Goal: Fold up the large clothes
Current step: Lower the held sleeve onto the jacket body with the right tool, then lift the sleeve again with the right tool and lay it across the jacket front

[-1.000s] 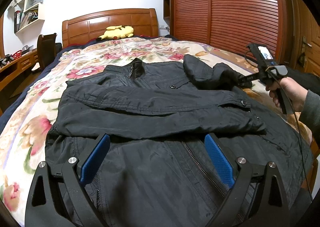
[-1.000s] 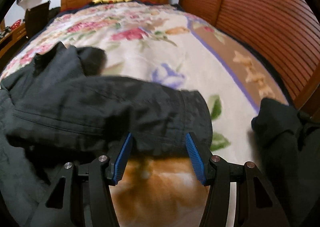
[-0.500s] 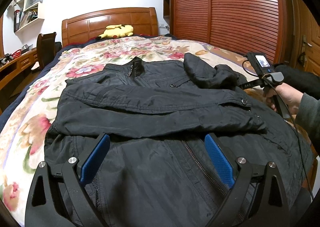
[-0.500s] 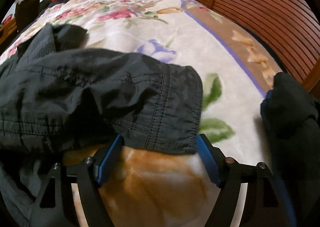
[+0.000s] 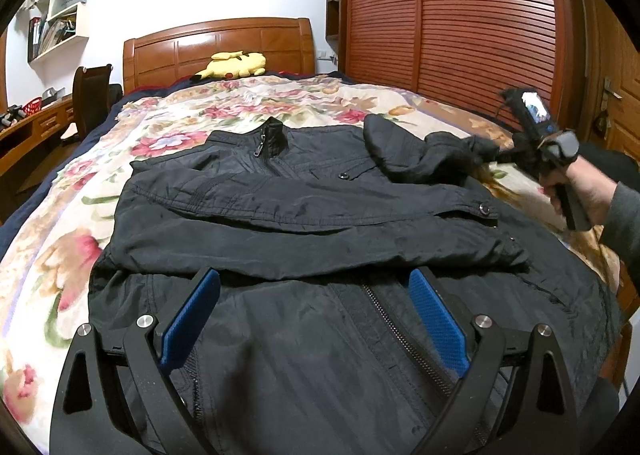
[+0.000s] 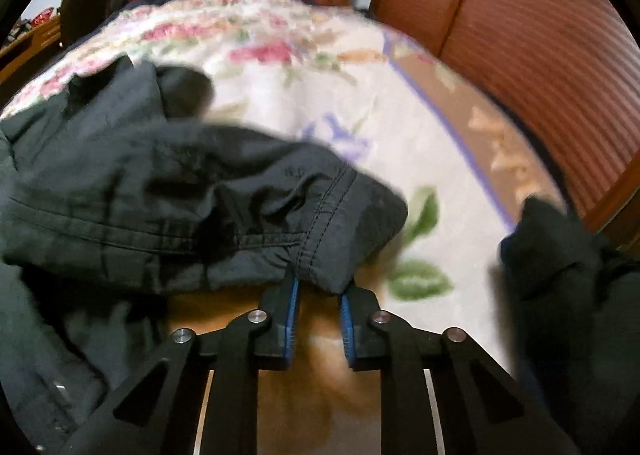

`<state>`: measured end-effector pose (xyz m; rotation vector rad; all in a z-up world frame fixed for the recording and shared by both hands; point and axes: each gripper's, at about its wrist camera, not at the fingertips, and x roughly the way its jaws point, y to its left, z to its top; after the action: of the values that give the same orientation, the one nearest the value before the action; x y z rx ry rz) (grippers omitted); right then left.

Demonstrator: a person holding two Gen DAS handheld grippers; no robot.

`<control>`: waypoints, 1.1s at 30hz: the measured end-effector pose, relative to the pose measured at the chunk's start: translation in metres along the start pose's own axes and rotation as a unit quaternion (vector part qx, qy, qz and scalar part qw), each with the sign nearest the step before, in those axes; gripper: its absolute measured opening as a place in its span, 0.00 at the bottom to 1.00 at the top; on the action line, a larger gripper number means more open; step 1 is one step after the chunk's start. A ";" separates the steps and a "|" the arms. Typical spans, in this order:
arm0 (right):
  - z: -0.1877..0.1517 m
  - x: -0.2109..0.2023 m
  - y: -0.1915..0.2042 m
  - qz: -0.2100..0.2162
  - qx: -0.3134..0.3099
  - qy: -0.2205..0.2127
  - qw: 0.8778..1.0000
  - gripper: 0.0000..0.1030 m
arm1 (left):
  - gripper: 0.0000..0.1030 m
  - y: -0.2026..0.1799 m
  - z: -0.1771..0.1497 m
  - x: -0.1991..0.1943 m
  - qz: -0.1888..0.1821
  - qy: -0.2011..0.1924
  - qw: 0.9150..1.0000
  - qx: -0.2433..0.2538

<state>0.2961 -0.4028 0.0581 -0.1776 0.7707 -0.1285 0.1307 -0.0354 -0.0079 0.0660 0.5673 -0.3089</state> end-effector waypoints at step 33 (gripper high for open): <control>-0.028 -0.243 0.197 0.211 -0.187 -0.214 0.935 0.03 | 0.93 0.087 -0.016 -0.051 0.048 -0.019 0.997 -0.055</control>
<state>0.1136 -0.1693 0.1631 -0.3819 0.3754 0.4589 0.1082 0.0632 0.0045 -0.0189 0.5398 -0.1838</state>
